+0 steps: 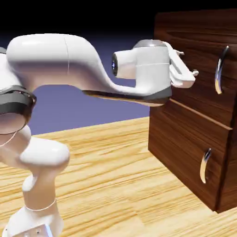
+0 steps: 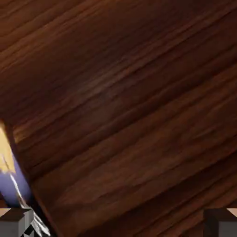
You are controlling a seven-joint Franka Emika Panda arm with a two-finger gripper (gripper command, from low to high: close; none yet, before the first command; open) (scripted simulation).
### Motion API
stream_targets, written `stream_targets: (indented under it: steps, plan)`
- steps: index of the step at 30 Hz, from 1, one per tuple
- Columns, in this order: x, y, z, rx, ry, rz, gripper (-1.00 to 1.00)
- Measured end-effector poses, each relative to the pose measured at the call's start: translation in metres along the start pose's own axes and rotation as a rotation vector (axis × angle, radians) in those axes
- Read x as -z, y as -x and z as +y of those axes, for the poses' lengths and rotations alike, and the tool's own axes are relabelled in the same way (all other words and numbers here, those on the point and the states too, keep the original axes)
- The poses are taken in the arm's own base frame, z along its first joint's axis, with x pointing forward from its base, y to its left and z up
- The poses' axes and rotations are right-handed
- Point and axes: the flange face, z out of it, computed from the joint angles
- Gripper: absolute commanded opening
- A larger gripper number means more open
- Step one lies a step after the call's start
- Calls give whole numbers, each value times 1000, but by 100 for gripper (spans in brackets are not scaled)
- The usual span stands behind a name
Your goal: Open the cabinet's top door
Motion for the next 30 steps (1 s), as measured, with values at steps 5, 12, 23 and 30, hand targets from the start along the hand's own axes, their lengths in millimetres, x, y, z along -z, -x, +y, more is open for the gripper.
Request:
stream_targets:
  steps: [5, 12, 23, 30]
  plan:
    - [-14, 23, -22, 237, 19, -21, 0]
    - [-40, 40, -38, 395, 24, -35, 0]
    - [-55, 34, -35, 397, 3, -71, -100]
    - [-25, 23, -31, 396, -32, -122, -100]
